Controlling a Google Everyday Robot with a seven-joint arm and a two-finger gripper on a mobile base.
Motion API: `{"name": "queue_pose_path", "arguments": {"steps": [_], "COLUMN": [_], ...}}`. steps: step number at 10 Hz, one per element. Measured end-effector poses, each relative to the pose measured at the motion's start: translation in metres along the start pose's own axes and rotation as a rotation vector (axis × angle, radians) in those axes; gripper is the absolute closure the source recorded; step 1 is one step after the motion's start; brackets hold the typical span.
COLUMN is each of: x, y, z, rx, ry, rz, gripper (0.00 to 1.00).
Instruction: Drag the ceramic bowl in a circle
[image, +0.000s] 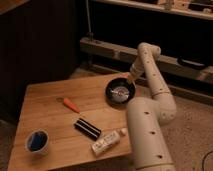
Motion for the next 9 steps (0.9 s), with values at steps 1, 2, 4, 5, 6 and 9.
{"name": "queue_pose_path", "arguments": {"steps": [1, 2, 4, 5, 6, 9], "x": [-0.021, -0.031, -0.072, -0.1, -0.112, -0.111], "y": [-0.003, -0.013, -0.031, -0.048, -0.06, -0.08], "z": [0.0, -0.001, -0.003, 0.003, 0.006, 0.011], "rx": [-0.009, 0.001, 0.014, 0.03, 0.039, 0.068], "ry": [-0.025, -0.036, -0.074, -0.112, -0.128, -0.14], "rz": [0.014, 0.022, 0.055, 0.067, 0.072, 0.016], "gripper": [1.0, 1.0, 1.0, 1.0, 1.0, 1.0]}}
